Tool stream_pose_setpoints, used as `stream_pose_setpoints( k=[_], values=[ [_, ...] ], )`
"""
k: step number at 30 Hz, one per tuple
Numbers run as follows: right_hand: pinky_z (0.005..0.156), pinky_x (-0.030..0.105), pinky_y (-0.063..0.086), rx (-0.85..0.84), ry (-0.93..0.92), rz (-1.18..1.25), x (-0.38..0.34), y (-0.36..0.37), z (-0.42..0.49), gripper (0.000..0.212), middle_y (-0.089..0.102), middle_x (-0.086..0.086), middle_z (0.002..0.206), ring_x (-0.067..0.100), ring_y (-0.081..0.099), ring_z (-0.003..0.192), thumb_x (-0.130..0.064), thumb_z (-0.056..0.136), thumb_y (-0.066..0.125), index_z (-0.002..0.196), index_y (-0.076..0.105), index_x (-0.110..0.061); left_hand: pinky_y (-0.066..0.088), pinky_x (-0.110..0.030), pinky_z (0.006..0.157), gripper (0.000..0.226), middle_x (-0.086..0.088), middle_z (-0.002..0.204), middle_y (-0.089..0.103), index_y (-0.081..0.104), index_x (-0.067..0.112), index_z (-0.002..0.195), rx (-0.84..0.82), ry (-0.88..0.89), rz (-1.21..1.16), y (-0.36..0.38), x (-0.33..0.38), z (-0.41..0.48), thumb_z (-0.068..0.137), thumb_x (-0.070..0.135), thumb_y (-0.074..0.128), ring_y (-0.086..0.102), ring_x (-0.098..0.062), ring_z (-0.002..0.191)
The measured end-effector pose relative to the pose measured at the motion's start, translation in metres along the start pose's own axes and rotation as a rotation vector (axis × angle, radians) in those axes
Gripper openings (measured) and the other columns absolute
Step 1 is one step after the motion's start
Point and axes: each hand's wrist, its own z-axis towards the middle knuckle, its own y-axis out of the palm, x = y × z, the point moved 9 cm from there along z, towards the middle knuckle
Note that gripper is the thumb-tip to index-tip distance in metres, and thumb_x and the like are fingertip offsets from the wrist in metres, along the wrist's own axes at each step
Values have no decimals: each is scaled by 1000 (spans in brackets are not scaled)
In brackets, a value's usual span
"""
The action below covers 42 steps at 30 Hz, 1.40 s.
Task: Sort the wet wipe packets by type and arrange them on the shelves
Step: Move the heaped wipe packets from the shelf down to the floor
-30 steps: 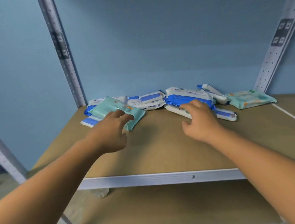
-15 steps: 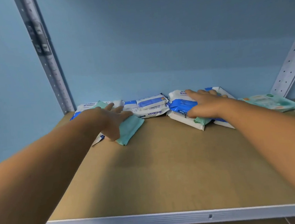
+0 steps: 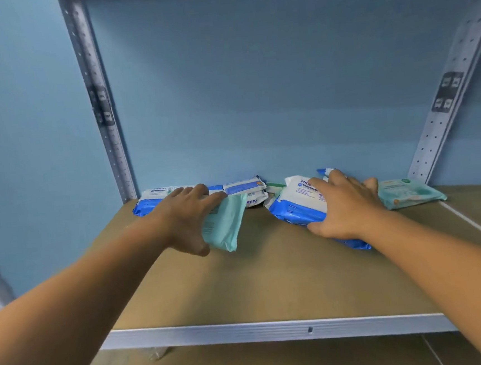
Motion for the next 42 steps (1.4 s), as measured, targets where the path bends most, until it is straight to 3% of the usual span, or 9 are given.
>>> stream_pose_setpoints(
  k=[6, 11, 16, 24, 26, 31, 34, 37, 42],
  values=[
    [91, 44, 30, 27, -72, 34, -1, -62, -79, 92, 45, -4, 129, 23, 53, 118, -76, 61, 60, 142, 31, -45, 35, -29, 97, 113, 4, 129, 40, 18, 35, 153, 102, -5, -130, -52, 42, -84, 58, 62, 73, 46, -23, 116],
    [89, 43, 29, 7, -168, 93, -27, -87, -160, 92, 50, -4, 123, 24, 54, 115, -79, 62, 61, 141, 30, -43, 42, -36, 103, 115, 2, 126, 42, 20, 34, 154, 193, -15, -326, -71, 82, -179, 56, 64, 74, 46, -23, 117],
    [96, 47, 32, -77, -266, 190, -67, -74, -238, 91, 53, -8, 121, 22, 55, 112, -81, 65, 59, 143, 27, -45, 46, -35, 100, 114, 5, 122, 38, 25, 34, 152, 106, -176, -515, -34, 97, -258, 56, 65, 77, 51, -20, 112],
    [93, 43, 31, -379, -349, 243, -148, 59, -288, 84, 53, -14, 110, 16, 55, 106, -85, 64, 51, 136, 36, -44, 49, -33, 93, 101, 4, 112, 47, 46, 32, 135, -139, -640, -717, 143, 66, -336, 50, 82, 68, 55, -18, 105],
    [94, 42, 30, -471, -346, 257, -172, 107, -290, 86, 54, -13, 114, 15, 54, 110, -84, 64, 52, 139, 37, -44, 48, -33, 93, 105, 1, 118, 51, 42, 32, 141, -216, -747, -737, 196, 60, -351, 53, 82, 68, 55, -20, 112],
    [98, 43, 29, -650, -298, 287, -231, 222, -293, 85, 55, -13, 133, 14, 53, 123, -78, 67, 58, 141, 43, -40, 51, -38, 93, 114, -4, 144, 41, -4, 51, 154, -420, -1001, -783, 321, 57, -381, 66, 83, 60, 58, -28, 122],
    [102, 43, 28, -731, -263, 300, -262, 282, -296, 87, 54, -12, 140, 16, 52, 128, -78, 66, 58, 143, 42, -39, 49, -41, 97, 102, -3, 156, 30, 6, 48, 156, -489, -1095, -790, 372, 60, -387, 73, 78, 58, 53, -27, 130],
    [104, 47, 27, -790, -257, 266, -287, 332, -299, 84, 55, -8, 138, 19, 52, 128, -78, 70, 55, 143, 42, -37, 49, -41, 97, 97, -2, 151, 35, 16, 43, 156, -522, -1159, -782, 408, 61, -385, 74, 78, 57, 54, -26, 127],
    [101, 48, 29, -777, -258, 213, -302, 382, -311, 74, 46, 0, 140, 27, 49, 126, -74, 81, 46, 143, 42, -35, 47, -44, 98, 103, -2, 154, 31, 12, 43, 156, -538, -1281, -800, 450, 62, -387, 72, 85, 53, 51, -30, 130]
  ],
)
